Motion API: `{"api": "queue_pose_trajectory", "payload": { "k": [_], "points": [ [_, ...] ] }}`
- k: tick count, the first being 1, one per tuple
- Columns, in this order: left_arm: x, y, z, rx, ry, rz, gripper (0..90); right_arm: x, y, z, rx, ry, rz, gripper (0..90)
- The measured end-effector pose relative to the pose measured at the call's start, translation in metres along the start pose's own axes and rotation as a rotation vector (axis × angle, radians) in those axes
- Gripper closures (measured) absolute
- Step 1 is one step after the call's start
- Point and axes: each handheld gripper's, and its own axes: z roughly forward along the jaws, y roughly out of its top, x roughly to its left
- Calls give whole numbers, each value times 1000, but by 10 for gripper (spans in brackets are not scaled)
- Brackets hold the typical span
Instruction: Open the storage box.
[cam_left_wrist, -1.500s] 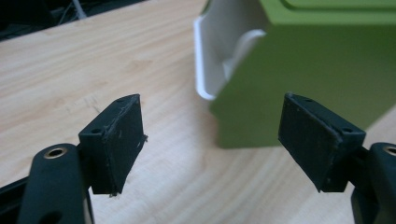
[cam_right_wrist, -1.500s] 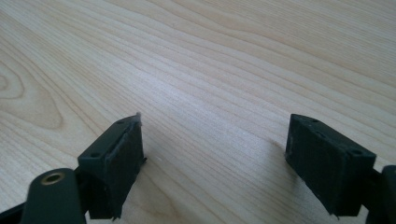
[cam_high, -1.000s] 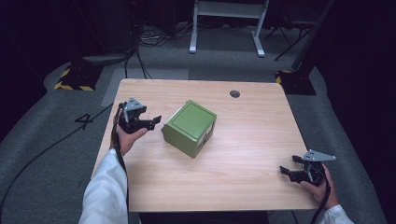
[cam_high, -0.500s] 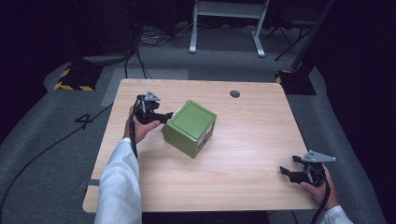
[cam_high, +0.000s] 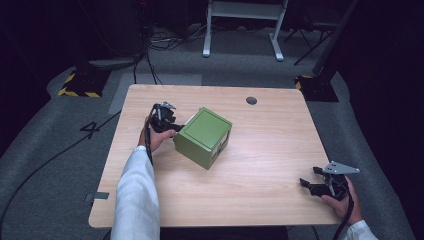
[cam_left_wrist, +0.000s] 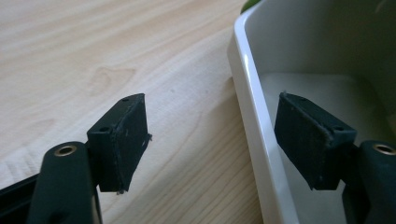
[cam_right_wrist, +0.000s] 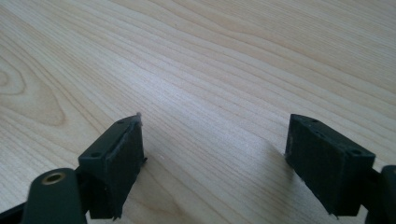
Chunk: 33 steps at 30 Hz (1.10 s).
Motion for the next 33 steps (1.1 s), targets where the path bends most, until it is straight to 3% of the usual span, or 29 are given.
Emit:
{"api": "queue_pose_trajectory", "payload": {
  "k": [4, 6, 13, 18, 33],
  "points": [
    [3, -4, 9, 51, -56, -10, 251, 0, 0, 0, 0, 2, 0, 197],
    [3, -6, 9, 51, -79, -7, 292, 0, 0, 0, -1, 1, -1, 197],
    [3, -6, 7, 51, -90, 11, 397, 0, 0, 0, -1, 0, -1, 197],
    [13, -11, -2, 33, -53, -28, 431, 0, 0, 0, -1, 0, -1, 197],
    [31, -23, -20, 6, 21, -58, 436, 0, 0, 0, 0, 0, -1, 197]
  ]
}}
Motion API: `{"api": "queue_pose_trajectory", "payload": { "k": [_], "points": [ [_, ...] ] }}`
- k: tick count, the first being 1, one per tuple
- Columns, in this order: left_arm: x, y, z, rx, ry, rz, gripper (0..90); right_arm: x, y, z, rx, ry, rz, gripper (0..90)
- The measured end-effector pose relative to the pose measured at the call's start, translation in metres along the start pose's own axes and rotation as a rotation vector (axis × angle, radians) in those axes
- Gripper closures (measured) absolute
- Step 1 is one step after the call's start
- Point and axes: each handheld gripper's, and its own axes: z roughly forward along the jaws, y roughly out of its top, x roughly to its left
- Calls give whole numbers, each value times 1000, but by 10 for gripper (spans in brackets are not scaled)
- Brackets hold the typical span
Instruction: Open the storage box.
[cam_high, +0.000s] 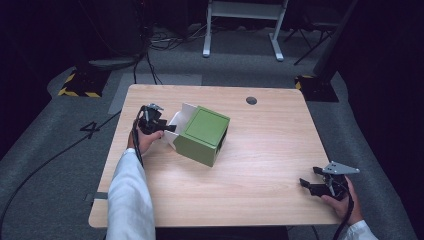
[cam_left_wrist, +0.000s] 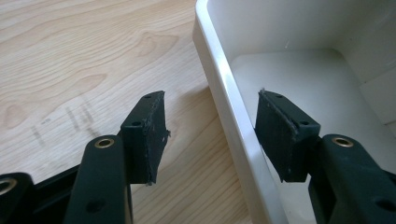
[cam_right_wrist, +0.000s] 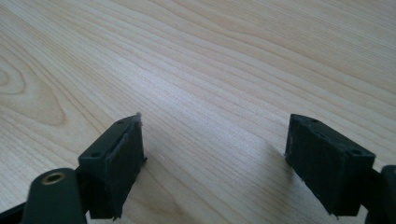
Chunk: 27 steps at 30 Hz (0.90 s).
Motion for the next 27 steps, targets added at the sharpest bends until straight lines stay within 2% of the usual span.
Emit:
{"api": "queue_pose_trajectory", "payload": {
  "k": [7, 19, 27],
  "points": [
    [9, -9, -6, -6, 10, -35, 418, 0, 0, 0, 2, 2, 2, 197],
    [19, -17, -12, -17, 8, -66, 405, 0, 0, 0, 0, 1, 1, 197],
    [23, -20, -16, -12, 31, -66, 393, 0, 0, 0, 0, 1, 0, 197]
  ]
}}
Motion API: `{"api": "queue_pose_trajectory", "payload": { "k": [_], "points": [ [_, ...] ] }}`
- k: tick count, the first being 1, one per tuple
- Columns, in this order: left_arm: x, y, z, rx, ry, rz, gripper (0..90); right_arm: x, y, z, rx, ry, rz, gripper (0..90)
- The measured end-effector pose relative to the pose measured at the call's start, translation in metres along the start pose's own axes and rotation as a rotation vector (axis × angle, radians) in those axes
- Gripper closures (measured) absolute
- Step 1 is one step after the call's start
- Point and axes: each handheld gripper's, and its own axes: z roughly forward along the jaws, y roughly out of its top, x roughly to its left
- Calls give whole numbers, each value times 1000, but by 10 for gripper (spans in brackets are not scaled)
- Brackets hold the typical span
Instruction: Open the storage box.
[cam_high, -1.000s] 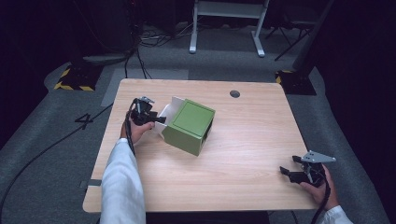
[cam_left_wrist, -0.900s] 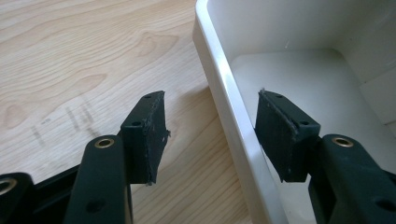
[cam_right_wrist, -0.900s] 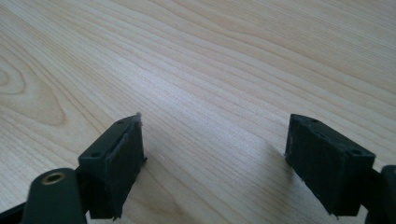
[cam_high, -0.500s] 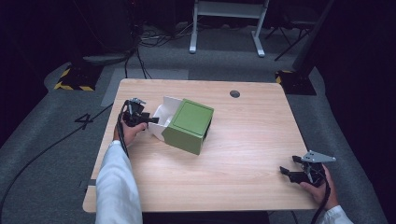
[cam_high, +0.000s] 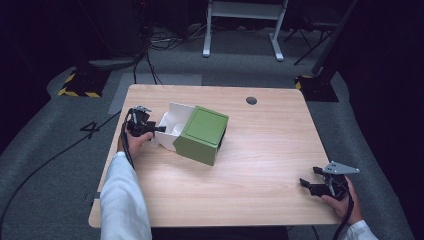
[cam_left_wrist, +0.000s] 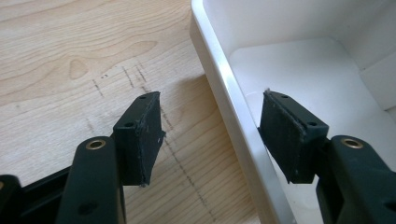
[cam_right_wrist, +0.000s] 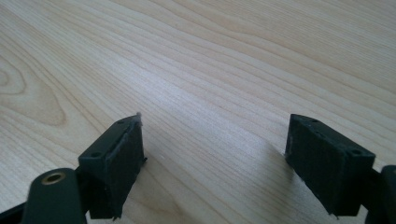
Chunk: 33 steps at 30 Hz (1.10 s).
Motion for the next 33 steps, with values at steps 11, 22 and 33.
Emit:
{"api": "queue_pose_trajectory", "payload": {
  "k": [11, 22, 33],
  "points": [
    [11, -7, -8, 12, 34, -26, 392, 0, 0, 0, 1, 0, 1, 196],
    [10, -2, -26, -92, 59, -40, 299, 0, 0, 0, 2, 2, 2, 197],
    [-5, 1, -75, -197, 221, 62, 234, 0, 0, 0, 1, 1, 1, 197]
  ]
}}
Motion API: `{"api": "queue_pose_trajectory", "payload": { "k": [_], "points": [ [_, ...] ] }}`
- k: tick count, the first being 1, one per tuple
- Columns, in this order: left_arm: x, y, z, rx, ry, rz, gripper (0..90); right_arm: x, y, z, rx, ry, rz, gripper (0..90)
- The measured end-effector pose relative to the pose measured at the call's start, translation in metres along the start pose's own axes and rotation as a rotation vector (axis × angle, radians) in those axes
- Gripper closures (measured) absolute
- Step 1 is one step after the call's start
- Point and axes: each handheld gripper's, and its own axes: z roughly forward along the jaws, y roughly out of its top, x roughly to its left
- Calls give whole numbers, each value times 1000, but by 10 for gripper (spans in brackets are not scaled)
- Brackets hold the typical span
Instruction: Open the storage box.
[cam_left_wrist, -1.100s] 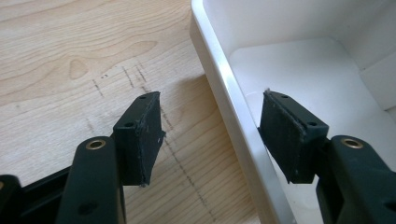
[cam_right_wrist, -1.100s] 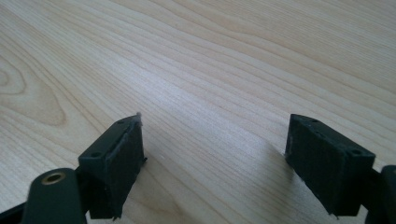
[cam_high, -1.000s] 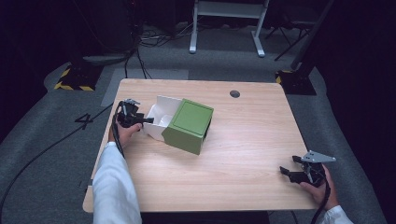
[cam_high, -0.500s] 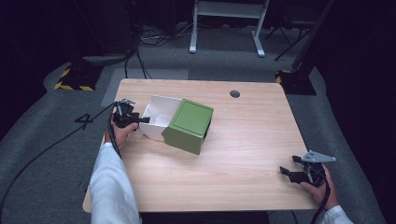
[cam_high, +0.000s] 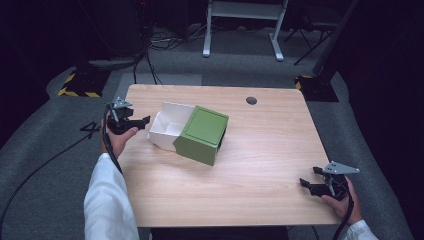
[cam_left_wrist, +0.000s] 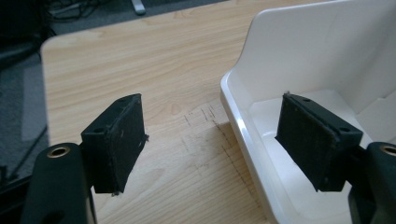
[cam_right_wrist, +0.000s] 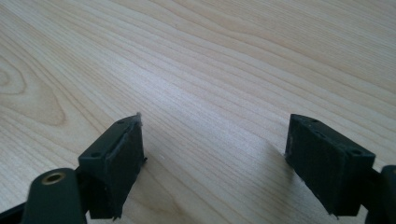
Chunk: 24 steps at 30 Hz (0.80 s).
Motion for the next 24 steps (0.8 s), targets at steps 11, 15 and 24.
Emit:
{"api": "queue_pose_trajectory", "payload": {
  "k": [11, 15, 24],
  "points": [
    [-19, -12, -33, 1, 22, 117, 211, 0, 0, 0, -1, -2, -1, 197],
    [-22, -17, -41, 5, -29, 110, 195, 0, 0, 0, -1, -1, -1, 197],
    [-49, -34, -50, 21, 8, 213, 190, 0, 0, 0, -2, -2, -2, 197]
  ]
}}
